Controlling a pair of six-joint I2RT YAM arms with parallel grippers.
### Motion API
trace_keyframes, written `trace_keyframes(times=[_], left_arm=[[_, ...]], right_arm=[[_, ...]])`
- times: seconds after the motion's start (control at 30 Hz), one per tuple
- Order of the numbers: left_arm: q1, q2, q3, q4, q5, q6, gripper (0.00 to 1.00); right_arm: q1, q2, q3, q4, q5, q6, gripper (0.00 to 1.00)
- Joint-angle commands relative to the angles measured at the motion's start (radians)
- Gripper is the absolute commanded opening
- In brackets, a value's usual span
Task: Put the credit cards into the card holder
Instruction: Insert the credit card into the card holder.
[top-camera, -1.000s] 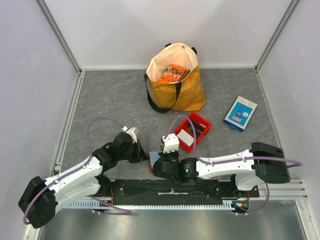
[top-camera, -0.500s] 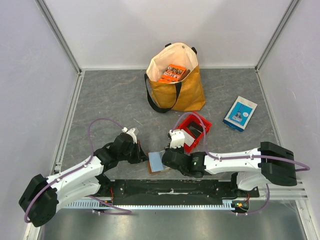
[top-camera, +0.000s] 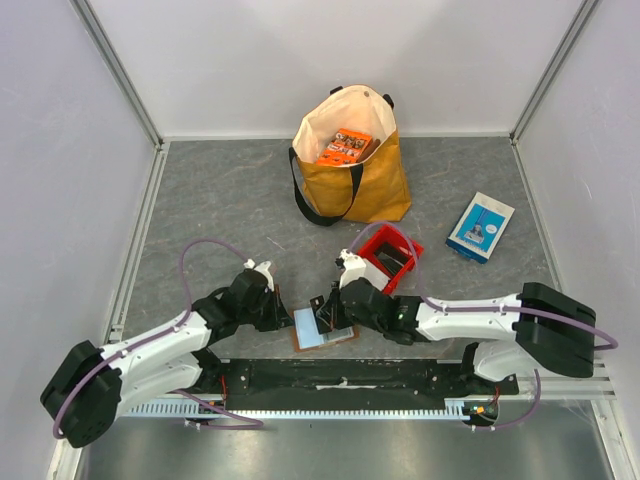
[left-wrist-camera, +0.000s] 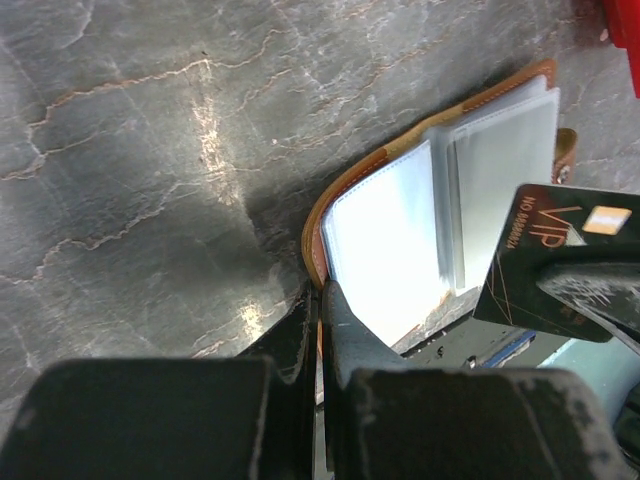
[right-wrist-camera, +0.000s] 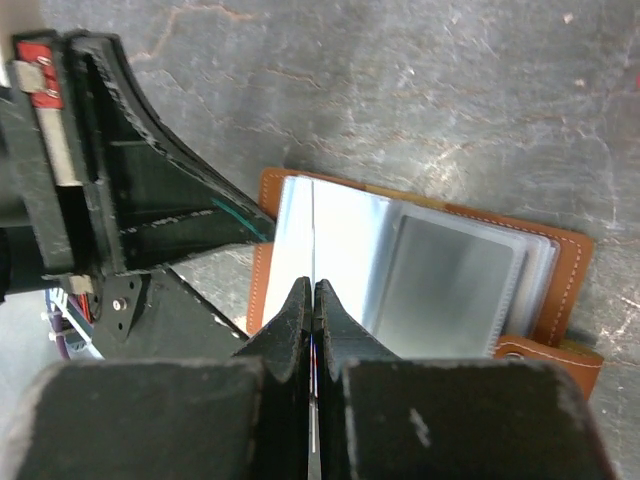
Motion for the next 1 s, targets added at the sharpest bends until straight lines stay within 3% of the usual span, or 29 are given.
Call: trace_keyframes(times=[0.0, 0.77, 0.97], left_arm=[[-0.002, 0.031, -0.003, 0.035, -0.029, 0.032, 0.02], [-0.002, 0.061, 0.002, 0.052, -0.025, 0.031, 0.02], [-0.002, 0.05, -0.007, 0.053, -0.028, 0.019, 0.02]], right_arm=[[-0.041, 0.019, -0.064, 0.119, -0.112, 0.041, 0.0], [-0.113, 0.204, -0.256, 0.462, -0.197, 0.245, 0.0], [-0.112, 0.128, -0.287, 0.397, -0.142, 0.285, 0.0]])
